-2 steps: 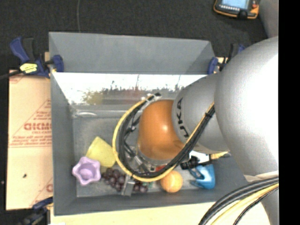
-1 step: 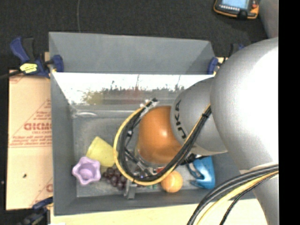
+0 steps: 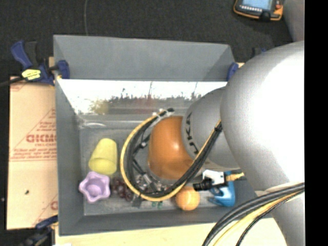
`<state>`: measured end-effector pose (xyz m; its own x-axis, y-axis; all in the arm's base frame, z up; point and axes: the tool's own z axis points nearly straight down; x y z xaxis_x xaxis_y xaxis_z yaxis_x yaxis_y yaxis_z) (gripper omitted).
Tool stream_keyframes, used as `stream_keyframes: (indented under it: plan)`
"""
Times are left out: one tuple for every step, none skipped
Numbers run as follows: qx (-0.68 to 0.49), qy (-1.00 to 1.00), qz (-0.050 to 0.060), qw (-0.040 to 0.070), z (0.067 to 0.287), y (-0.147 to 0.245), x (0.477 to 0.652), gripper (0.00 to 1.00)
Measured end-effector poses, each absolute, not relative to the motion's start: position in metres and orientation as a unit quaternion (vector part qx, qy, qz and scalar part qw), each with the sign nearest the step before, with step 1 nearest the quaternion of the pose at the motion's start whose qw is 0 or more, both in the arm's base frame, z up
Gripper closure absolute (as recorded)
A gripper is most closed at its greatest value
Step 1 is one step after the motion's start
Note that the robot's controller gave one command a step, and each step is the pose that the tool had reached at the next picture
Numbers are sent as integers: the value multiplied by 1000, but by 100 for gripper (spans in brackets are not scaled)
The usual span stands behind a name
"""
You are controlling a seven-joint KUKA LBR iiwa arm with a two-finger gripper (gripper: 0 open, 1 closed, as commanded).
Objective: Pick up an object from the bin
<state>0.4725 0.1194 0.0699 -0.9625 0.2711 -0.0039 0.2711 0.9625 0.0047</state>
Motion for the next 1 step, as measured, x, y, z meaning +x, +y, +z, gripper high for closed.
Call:
stream_keyframes:
  plan:
    - [137, 991, 2, 2, 70, 119, 472, 100]
